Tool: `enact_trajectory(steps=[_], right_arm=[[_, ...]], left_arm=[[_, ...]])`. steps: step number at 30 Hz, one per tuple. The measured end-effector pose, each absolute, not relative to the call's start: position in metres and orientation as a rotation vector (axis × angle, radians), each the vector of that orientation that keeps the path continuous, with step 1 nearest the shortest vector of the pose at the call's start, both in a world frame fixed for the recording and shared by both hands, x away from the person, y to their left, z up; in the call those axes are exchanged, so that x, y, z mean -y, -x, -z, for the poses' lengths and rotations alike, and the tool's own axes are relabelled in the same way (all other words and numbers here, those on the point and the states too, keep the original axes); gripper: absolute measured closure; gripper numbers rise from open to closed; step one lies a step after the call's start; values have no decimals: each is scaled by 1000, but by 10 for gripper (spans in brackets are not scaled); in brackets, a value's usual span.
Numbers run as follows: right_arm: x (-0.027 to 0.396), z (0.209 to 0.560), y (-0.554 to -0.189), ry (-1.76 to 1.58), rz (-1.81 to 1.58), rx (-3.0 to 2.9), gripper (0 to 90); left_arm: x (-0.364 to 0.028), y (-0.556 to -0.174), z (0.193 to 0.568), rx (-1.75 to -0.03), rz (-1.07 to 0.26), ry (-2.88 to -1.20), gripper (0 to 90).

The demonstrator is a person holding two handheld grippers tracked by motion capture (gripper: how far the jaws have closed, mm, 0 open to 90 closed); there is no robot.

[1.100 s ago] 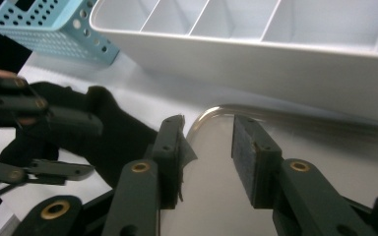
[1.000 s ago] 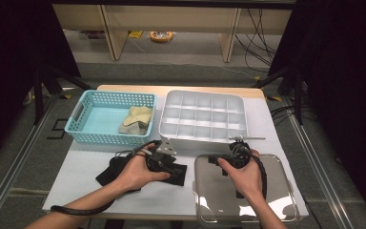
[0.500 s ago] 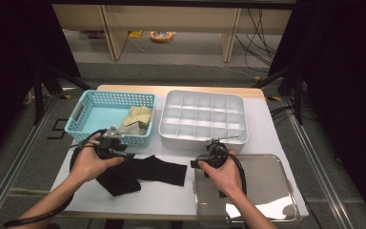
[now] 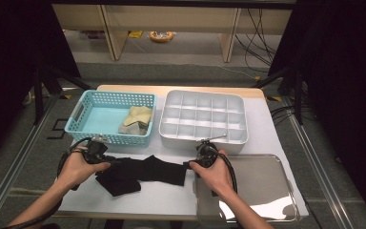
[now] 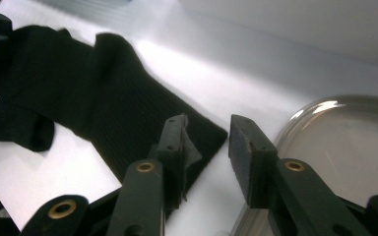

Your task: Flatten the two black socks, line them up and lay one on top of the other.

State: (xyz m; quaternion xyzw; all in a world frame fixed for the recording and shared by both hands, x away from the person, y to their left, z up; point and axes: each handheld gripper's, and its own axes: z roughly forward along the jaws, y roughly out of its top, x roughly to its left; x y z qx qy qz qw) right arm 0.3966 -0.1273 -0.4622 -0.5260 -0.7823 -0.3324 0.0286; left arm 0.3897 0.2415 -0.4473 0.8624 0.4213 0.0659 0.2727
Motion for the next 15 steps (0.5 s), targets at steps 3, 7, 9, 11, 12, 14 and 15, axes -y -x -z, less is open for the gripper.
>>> enact_trajectory(steps=[3,7,9,11,12,14,15], right_arm=[[128,463,-395,1608,1024,2406,685],[128,461,-389,1624,1018,2400,685],[129,461,-387,1603,1024,2421,686],[129,461,-386,1591,1027,2412,686],[129,460,-385,1599,1029,2418,686],[129,459,-384,1593,1038,2423,685],[127,456,-382,1614,1023,2377,685]], left_arm=[[-243,-385,446,-1134,-174,-2323,780],[-247,-376,440,-1127,-169,-2305,866],[-249,-372,437,-1132,-167,-2292,869],[-252,-368,433,-1130,-156,-2292,870],[-253,-366,432,-1131,-158,-2286,870],[-256,-365,431,-1142,-177,-2287,868],[-257,-366,431,-1151,-188,-2278,864]])
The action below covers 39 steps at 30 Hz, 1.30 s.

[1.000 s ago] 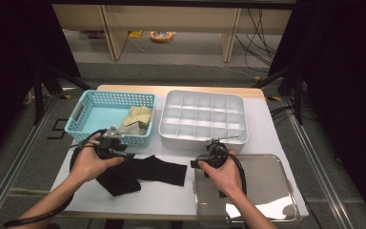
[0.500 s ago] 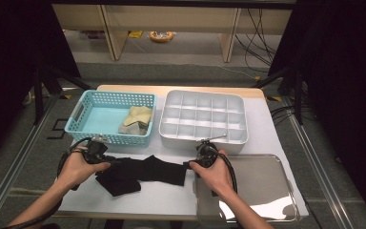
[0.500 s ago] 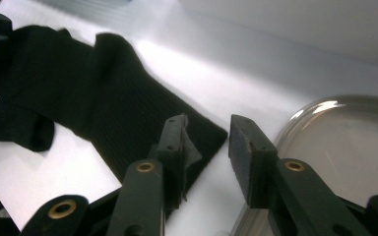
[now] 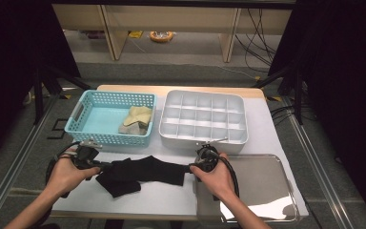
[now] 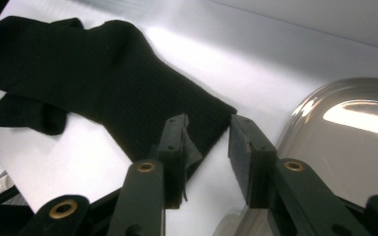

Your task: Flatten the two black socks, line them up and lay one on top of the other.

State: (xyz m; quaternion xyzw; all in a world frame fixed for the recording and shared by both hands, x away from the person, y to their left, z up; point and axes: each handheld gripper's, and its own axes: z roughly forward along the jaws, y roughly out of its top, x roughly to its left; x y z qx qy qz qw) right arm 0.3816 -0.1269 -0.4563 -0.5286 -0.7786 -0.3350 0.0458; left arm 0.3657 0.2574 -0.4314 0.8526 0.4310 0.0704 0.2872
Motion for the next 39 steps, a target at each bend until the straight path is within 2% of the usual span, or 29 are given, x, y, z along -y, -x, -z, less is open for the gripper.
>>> enact_trajectory(steps=[3,5,7,10,14,17,18,22,24,31,34,39], right_arm=[[129,457,-381,1585,1045,2424,684],[129,456,-380,1594,1046,2417,683],[131,457,-381,1585,1049,2422,683],[132,457,-380,1583,1056,2417,683],[132,457,-380,1602,1047,2400,682],[132,457,-380,1591,1056,2410,681],[132,457,-380,1589,1058,2413,681],[133,457,-380,1593,1056,2407,680],[134,458,-380,1581,1060,2402,679],[133,458,-380,1597,1051,2367,676],[133,459,-381,1598,1055,2401,675],[132,459,-380,1593,1055,2397,675]], left_arm=[[-260,-367,432,-1157,-214,-2289,821],[-256,-367,430,-1141,-271,-2268,708],[-248,-367,427,-1071,-285,-2261,646],[-233,-365,422,-973,-282,-2285,613],[-196,-362,425,-760,-274,-2358,588],[-172,-361,435,-658,-237,-2433,585],[-164,-363,440,-575,-225,-2502,583],[-144,-367,457,-540,-197,-2547,591],[-141,-368,460,-482,-233,-2592,586],[-135,-370,467,-450,-220,-2641,541],[-134,-373,469,-450,-195,-2642,559],[-134,-377,468,-434,-134,-2651,654]])
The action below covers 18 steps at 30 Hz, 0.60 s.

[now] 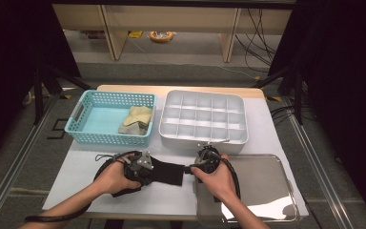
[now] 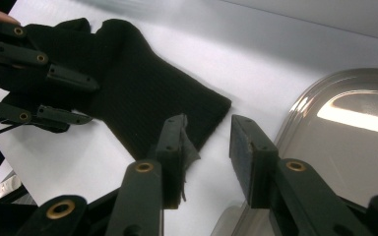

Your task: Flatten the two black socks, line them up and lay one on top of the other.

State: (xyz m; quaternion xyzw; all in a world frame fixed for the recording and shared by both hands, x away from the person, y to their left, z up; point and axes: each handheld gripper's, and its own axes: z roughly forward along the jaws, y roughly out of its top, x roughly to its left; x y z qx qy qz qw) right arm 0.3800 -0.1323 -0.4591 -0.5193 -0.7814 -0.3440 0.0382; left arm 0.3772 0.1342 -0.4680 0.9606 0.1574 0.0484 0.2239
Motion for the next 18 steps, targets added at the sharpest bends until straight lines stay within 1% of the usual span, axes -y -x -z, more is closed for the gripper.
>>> enact_trajectory(steps=[2,5,9,13,15,18], right_arm=[[132,459,-380,1602,1049,2387,675],[132,459,-380,1591,1055,2397,675],[133,459,-380,1592,1061,2400,675],[133,459,-380,1575,1063,2393,675],[132,457,-378,1578,1060,2402,675],[131,454,-376,1556,1067,2399,675]], left_arm=[[-135,-382,467,-452,-108,-2653,688],[-135,-386,467,-500,-88,-2648,771],[-132,-387,466,-495,-125,-2671,851],[-129,-384,464,-535,-85,-2677,871],[-128,-380,459,-532,-82,-2686,871],[-127,-371,448,-538,-40,-2697,871]])
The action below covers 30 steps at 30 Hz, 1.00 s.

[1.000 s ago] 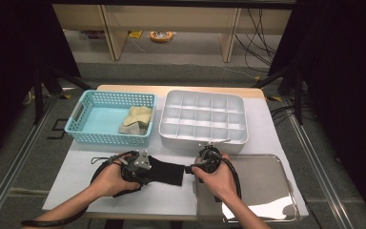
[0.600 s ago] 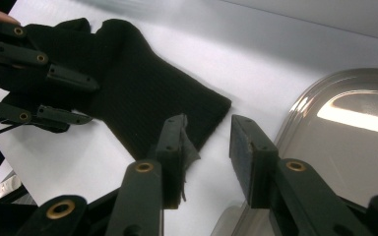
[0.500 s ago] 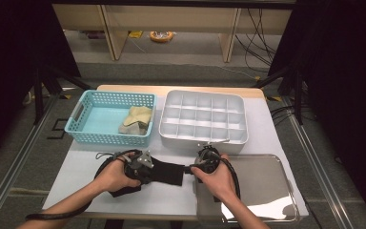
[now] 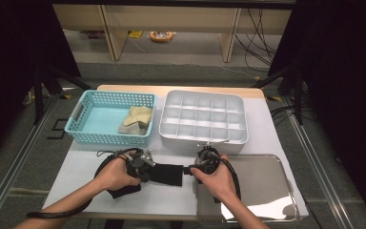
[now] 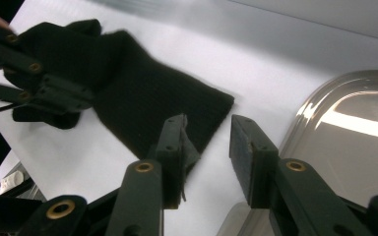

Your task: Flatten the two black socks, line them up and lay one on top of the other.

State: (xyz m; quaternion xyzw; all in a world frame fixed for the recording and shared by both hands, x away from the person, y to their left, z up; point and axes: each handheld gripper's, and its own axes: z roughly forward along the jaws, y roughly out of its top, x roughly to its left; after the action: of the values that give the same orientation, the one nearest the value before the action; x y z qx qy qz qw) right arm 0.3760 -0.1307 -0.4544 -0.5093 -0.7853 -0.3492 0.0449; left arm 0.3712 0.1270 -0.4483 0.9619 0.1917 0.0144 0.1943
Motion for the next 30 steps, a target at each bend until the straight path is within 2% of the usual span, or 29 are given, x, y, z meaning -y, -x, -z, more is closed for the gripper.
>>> enact_trajectory(steps=[3,7,13,21,30], right_arm=[[130,453,-375,1546,1083,2415,675],[131,450,-373,1549,1092,2414,675],[130,449,-371,1521,1083,2398,676],[127,452,-369,1492,1039,2419,663],[116,456,-364,1290,1020,2550,484]], left_arm=[[-126,-361,438,-536,64,-2693,870],[-125,-352,426,-521,140,-2674,869],[-125,-361,416,-553,144,-2642,868],[-121,-388,424,-641,156,-2599,868],[-122,-404,423,-717,217,-2530,868]])
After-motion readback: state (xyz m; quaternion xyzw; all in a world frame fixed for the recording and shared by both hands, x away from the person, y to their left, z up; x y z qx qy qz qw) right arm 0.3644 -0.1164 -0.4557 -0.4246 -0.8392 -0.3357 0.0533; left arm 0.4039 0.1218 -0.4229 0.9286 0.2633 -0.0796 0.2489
